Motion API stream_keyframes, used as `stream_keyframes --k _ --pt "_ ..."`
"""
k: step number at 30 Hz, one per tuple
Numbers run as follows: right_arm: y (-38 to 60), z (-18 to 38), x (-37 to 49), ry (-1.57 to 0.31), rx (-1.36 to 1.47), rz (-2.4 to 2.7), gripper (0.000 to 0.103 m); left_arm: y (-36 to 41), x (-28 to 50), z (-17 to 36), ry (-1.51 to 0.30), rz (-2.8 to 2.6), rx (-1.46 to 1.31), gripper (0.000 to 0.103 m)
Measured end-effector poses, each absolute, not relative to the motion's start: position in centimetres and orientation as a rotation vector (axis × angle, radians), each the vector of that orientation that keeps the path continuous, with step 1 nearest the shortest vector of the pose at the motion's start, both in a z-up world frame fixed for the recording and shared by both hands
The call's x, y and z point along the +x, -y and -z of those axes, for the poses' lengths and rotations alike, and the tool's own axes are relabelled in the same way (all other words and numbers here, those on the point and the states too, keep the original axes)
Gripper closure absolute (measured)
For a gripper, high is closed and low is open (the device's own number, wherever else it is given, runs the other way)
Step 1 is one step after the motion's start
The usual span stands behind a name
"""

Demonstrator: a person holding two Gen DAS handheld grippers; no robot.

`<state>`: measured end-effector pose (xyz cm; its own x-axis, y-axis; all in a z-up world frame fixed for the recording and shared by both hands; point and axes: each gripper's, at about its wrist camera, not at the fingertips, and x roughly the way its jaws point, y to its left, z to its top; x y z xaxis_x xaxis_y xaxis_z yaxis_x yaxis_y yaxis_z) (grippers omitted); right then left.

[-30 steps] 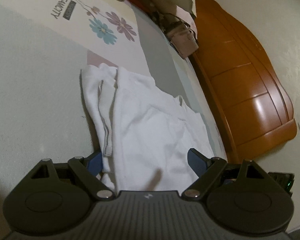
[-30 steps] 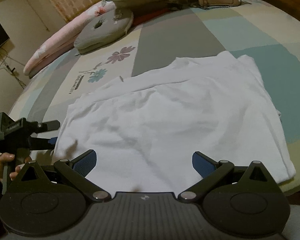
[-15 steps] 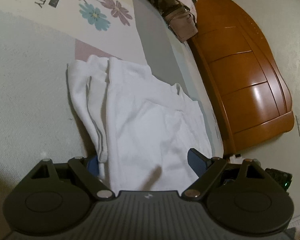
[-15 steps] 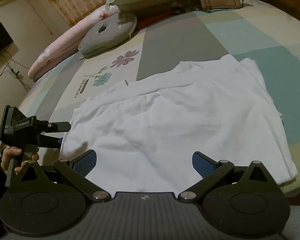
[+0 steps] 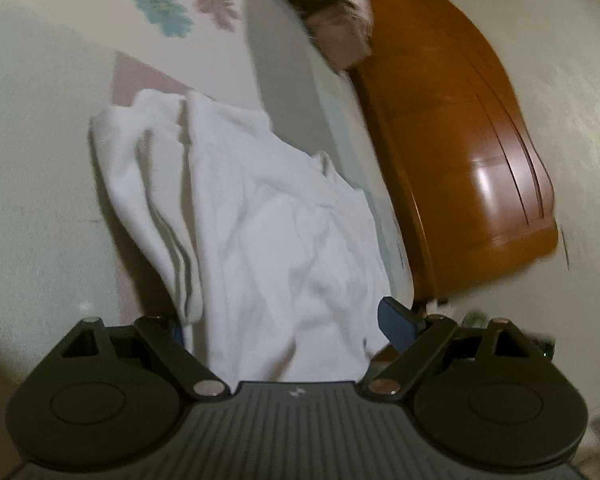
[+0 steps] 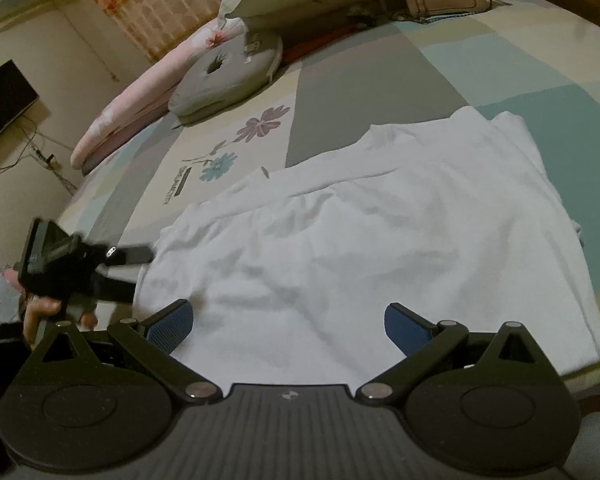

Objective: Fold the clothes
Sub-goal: 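Close the left tool on the sweatshirt side edge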

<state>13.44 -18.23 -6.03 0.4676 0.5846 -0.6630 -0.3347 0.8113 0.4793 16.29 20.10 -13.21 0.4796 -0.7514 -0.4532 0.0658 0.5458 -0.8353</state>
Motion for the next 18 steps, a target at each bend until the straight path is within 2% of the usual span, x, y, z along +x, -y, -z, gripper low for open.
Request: stream_keyframes --k 5,8,10,11,12,13,14,18 --pt "17.5 6.2 13.7 -0.935 0.301 -0.587 0.000 -20.1 19.5 13.3 -0.942 0.561 -0.897 0.016" --pt "17.6 5.8 13.2 -0.917 0.295 -0.594 0.000 -19.8 19.6 13.2 -0.971 0.544 -0.868 0.024" --pt "18.1 5.8 12.9 -0.907 0.290 -0.578 0.000 -19.9 19.0 13.4 -0.980 0.526 -0.846 0.034" --pt "18.4 5.8 12.8 -0.906 0.294 -0.568 0.000 -20.1 18.7 13.5 -0.979 0.512 -0.833 0.045" --pt "18.6 6.0 12.9 -0.909 0.305 -0.563 0.000 -20.3 18.3 13.7 -0.979 0.498 -0.820 0.065" --pt "18.8 6.1 13.1 -0.913 0.319 -0.562 0.000 -20.4 18.3 13.9 -0.990 0.463 -0.827 0.076" --pt "18.8 6.2 13.3 -0.917 0.329 -0.564 0.000 -20.4 18.3 14.1 -1.003 0.427 -0.836 0.084" --pt "17.8 6.2 14.5 -0.910 0.330 -0.603 0.000 -18.7 18.0 12.7 -1.007 0.341 -0.704 0.083"
